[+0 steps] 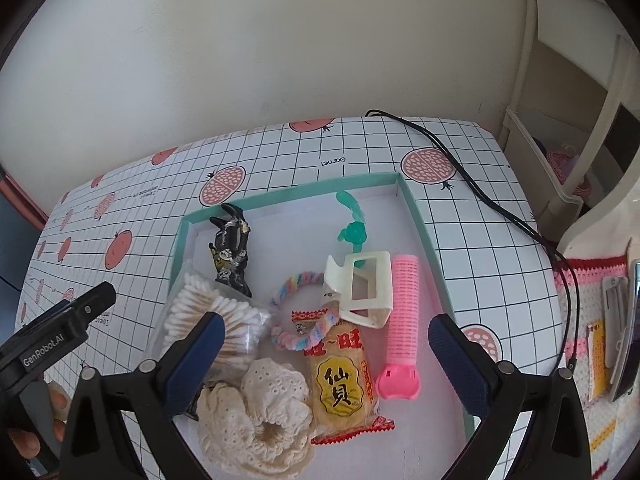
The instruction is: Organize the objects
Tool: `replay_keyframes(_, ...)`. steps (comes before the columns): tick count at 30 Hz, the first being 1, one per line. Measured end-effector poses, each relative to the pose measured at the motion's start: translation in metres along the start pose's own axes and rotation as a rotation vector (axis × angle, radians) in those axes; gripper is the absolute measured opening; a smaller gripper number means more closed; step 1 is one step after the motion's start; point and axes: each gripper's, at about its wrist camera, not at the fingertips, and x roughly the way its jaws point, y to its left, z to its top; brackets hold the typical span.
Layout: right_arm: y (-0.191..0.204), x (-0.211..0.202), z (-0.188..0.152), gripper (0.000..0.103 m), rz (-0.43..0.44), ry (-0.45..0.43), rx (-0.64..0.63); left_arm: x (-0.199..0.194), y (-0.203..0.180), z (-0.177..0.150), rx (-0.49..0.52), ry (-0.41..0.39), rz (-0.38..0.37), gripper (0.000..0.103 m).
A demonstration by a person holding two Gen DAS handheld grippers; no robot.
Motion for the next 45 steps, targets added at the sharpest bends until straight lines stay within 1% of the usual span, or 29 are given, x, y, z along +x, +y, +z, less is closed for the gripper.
replay_keyframes(4,0.009,-0.020,-0.010,0.103,0.014,-0.007,0.003,-0.022,0.000,-0.009,0.031,-0.015,-0.010,0.095)
replay_keyframes(8,0.019,-0.039,-0.024,0.103,-0.002,-0.017,-0.017,-0.042,0.006,-0.022,0.048,-0.028,-0.023,0.095)
replay_keyframes(11,0.026,-0.055,-0.036,0.103,-0.014,-0.025,-0.033,-0.059,0.014,-0.035,0.064,-0.058,-0.010,0.095)
replay_keyframes(14,0.031,-0.069,-0.047,0.103,-0.023,-0.036,-0.045,-0.070,0.021,-0.046,0.076,-0.071,-0.007,0.095)
replay_keyframes(18,0.034,-0.082,-0.065,0.103,-0.017,-0.048,-0.036,-0.084,0.031,-0.060,0.080,-0.091,-0.017,0.095)
replay_keyframes(20,0.035,-0.082,-0.076,0.103,-0.022,-0.039,-0.038,-0.088,0.035,-0.068,0.080,-0.094,-0.007,0.095)
replay_keyframes(24,0.037,-0.080,-0.096,0.103,-0.025,-0.017,-0.032,-0.090,0.044,-0.086,0.087,-0.087,0.033,0.095)
replay_keyframes(33,0.043,-0.078,-0.138,0.103,-0.035,-0.011,-0.033,-0.093,0.053,-0.124,0.117,-0.089,0.019,0.095)
replay_keyframes(37,0.043,-0.074,-0.157,0.103,-0.029,-0.003,-0.018,-0.085,0.054,-0.143,0.133,-0.074,0.023,0.095)
replay_keyframes(42,0.040,-0.068,-0.177,0.103,-0.061,0.003,-0.026,-0.074,0.062,-0.165,0.131,-0.053,0.029,0.095)
replay_keyframes(45,0.037,-0.065,-0.187,0.103,-0.051,0.005,-0.012,-0.069,0.067,-0.175,0.126,-0.046,0.025,0.095)
